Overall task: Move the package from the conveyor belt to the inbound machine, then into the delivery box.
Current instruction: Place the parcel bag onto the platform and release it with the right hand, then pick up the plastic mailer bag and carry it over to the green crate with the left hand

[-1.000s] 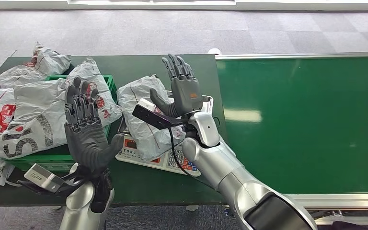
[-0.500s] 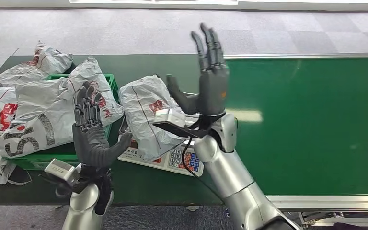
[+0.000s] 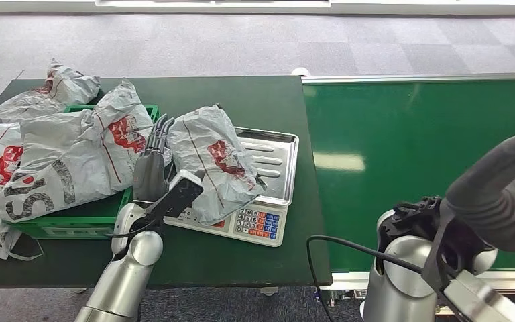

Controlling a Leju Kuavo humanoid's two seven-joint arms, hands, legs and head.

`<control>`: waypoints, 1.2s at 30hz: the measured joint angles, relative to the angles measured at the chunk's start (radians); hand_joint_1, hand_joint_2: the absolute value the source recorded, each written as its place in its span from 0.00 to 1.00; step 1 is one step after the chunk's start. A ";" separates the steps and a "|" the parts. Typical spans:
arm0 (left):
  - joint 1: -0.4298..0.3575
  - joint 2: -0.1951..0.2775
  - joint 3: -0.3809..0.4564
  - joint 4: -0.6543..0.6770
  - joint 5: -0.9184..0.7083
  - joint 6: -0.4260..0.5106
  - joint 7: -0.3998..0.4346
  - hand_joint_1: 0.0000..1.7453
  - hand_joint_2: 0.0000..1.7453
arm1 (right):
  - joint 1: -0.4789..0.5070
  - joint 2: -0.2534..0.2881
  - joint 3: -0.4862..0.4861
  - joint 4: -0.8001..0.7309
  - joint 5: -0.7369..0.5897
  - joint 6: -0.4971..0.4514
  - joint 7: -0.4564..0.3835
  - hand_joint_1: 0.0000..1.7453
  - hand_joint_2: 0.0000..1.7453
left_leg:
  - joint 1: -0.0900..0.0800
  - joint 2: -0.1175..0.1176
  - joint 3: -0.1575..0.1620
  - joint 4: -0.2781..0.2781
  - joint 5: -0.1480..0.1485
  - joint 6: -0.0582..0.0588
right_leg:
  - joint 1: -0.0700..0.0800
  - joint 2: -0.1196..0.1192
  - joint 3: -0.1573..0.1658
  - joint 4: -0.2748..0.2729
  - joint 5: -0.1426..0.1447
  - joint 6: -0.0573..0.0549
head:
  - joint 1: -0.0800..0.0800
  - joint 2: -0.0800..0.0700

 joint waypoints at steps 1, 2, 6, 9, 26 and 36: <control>-0.020 0.007 -0.005 0.038 -0.084 -0.003 0.041 0.00 1.00 | 0.005 -0.001 0.000 -0.013 0.002 0.000 0.000 0.00 1.00 | 0.000 0.000 0.000 0.000 0.000 0.000 | 0.000 0.000 0.000 0.000 0.000 0.000 | 0.000 0.000; -0.042 0.014 -0.015 0.079 -0.161 -0.014 0.081 0.00 1.00 | 0.009 -0.001 0.001 -0.022 0.005 0.000 0.001 0.00 1.00 | 0.000 0.000 0.000 0.000 0.000 0.000 | 0.000 0.000 0.000 0.000 0.000 0.000 | 0.000 0.000; -0.133 0.038 -0.070 0.260 -0.349 -0.083 0.158 0.00 1.00 | 0.017 -0.003 0.002 -0.032 0.010 0.002 0.001 0.00 1.00 | 0.000 0.001 0.000 0.000 0.001 0.000 | 0.000 0.001 0.001 0.000 0.001 0.000 | 0.000 0.000; -0.201 0.044 -0.092 0.367 -0.378 -0.113 0.141 0.00 1.00 | 0.021 -0.004 0.002 -0.031 0.010 0.003 0.001 0.00 1.00 | 0.000 0.001 0.001 0.000 0.001 0.000 | 0.000 0.001 0.002 0.000 0.001 0.000 | 0.000 0.000; -0.333 0.049 -0.137 0.568 -0.394 -0.181 0.086 1.00 1.00 | 0.027 -0.006 0.002 -0.027 0.012 0.003 0.001 0.00 1.00 | 0.000 0.000 0.006 -0.001 0.002 0.000 | 0.000 0.000 0.008 0.000 0.001 0.000 | 0.000 0.000; -0.335 0.052 -0.137 0.596 -0.384 -0.191 0.046 1.00 1.00 | 0.028 -0.006 0.002 -0.019 0.009 0.003 0.001 0.00 1.00 | 0.000 0.000 0.005 -0.001 0.002 0.000 | 0.000 0.000 0.007 0.000 0.002 0.000 | 0.000 0.000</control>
